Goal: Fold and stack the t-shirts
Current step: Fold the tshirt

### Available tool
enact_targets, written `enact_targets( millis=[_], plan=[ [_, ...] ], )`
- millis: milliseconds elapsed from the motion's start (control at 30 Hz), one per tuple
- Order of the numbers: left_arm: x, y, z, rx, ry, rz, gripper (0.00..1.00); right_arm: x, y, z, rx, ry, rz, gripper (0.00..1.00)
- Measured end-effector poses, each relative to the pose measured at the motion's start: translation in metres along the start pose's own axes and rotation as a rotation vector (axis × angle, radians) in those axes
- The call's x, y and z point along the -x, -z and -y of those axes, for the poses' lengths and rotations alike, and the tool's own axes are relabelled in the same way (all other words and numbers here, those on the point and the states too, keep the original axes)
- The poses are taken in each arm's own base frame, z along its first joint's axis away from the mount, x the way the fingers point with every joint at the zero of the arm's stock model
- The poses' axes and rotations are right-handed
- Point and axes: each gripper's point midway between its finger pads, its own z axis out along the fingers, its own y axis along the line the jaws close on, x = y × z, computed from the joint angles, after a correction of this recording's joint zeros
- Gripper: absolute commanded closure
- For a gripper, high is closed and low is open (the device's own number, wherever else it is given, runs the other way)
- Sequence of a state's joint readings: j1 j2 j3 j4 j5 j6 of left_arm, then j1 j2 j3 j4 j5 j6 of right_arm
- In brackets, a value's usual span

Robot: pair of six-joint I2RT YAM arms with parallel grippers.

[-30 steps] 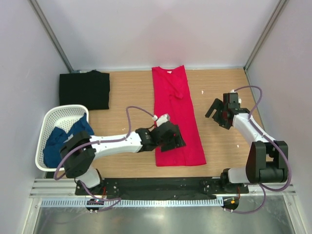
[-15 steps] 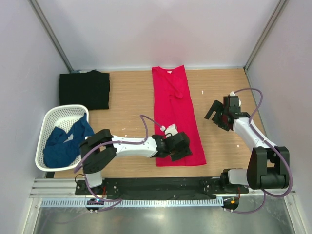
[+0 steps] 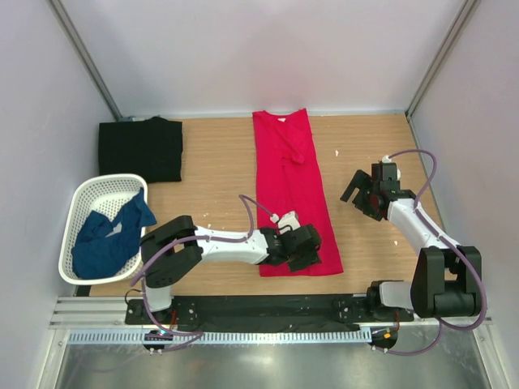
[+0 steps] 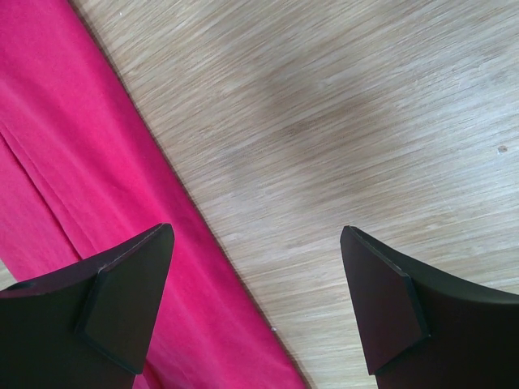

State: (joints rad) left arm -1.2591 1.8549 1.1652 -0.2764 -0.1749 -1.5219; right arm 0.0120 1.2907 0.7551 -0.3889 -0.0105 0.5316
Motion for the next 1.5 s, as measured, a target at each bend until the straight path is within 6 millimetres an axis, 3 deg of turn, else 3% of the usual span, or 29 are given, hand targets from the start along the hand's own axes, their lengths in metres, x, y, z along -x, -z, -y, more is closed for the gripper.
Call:
enact_targets(
  millis=[333,767,1033,1500],
  plan=[
    [-0.003,-0.01,-0.011,0.05,0.008,-0.005,0.54,-0.001,0.0,0.0,0.001,0.0,-0.001,0.11],
    [-0.004,-0.015,-0.012,0.075,0.004,-0.007,0.94,-0.004,-0.001,0.0,0.007,0.0,-0.008,0.11],
    [-0.002,-0.012,-0.023,0.118,-0.006,0.005,0.96,-0.004,-0.001,0.0,0.008,0.0,-0.007,0.11],
    [0.009,0.011,-0.016,0.098,-0.026,0.037,0.97,-0.003,-0.002,-0.001,0.012,0.0,-0.002,0.11]
  ],
)
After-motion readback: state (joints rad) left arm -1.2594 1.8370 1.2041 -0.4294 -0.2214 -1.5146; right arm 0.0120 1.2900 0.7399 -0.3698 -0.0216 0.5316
